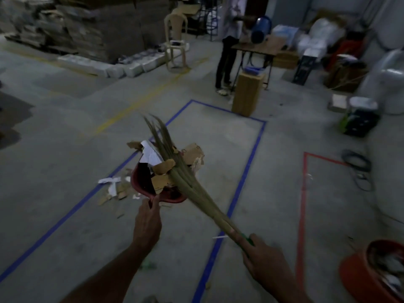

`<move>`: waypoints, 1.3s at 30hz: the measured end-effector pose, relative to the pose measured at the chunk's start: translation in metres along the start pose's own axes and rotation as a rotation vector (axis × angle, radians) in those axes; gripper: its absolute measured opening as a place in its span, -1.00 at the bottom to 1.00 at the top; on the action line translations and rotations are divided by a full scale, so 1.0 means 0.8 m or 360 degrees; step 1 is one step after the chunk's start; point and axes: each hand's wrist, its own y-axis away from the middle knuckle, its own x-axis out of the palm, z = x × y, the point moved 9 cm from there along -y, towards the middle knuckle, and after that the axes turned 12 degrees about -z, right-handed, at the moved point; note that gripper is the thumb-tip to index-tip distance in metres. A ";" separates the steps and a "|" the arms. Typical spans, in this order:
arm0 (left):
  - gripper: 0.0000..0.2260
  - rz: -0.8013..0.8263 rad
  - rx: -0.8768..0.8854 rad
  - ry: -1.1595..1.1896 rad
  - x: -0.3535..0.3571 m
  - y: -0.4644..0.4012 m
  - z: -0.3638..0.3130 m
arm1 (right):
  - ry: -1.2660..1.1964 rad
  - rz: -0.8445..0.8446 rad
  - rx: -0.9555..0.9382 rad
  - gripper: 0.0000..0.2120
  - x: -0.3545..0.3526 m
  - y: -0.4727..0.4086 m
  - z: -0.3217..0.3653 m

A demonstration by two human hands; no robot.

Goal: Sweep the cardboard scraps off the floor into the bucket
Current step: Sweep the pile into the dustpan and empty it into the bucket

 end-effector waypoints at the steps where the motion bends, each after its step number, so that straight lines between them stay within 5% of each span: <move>1: -0.51 -0.0013 0.0060 0.0029 0.006 0.009 -0.038 | 0.0021 -0.0034 0.0043 -0.20 -0.012 0.022 -0.024; 9: -0.64 0.0117 0.0357 0.0271 0.080 0.089 -0.313 | -0.0032 0.0160 0.0587 -0.16 -0.065 0.206 -0.213; 14: -0.50 0.0311 0.0633 0.0355 0.129 0.132 -0.476 | 0.0065 0.0106 0.0900 -0.05 -0.074 0.307 -0.307; 18: -0.56 0.0460 0.0835 0.0428 0.181 0.175 -0.605 | 0.0115 0.0129 0.1025 -0.38 -0.088 0.380 -0.357; 26: -0.49 0.0792 0.1211 0.0341 0.301 0.290 -0.839 | -0.0003 -0.0207 0.1420 -0.53 -0.035 0.524 -0.539; 29: -0.46 0.0908 0.1355 0.0322 0.339 0.332 -0.916 | -0.0083 -0.0599 0.1646 -0.50 -0.063 0.554 -0.580; 31: -0.46 0.0964 0.1430 0.0326 0.368 0.359 -0.962 | -0.0450 -0.0234 0.1880 -0.28 -0.064 0.569 -0.587; 34: -0.40 0.1079 0.1497 0.0330 0.402 0.407 -1.019 | -0.0846 -0.0207 0.2524 0.03 -0.057 0.632 -0.629; 36: -0.34 0.1141 0.1528 0.0212 0.417 0.433 -1.051 | -0.0912 -0.0034 0.2522 0.05 -0.042 0.646 -0.653; 39: -0.30 0.1234 0.1664 -0.0084 0.450 0.474 -1.096 | -0.0472 0.0212 0.2309 0.09 -0.039 0.669 -0.708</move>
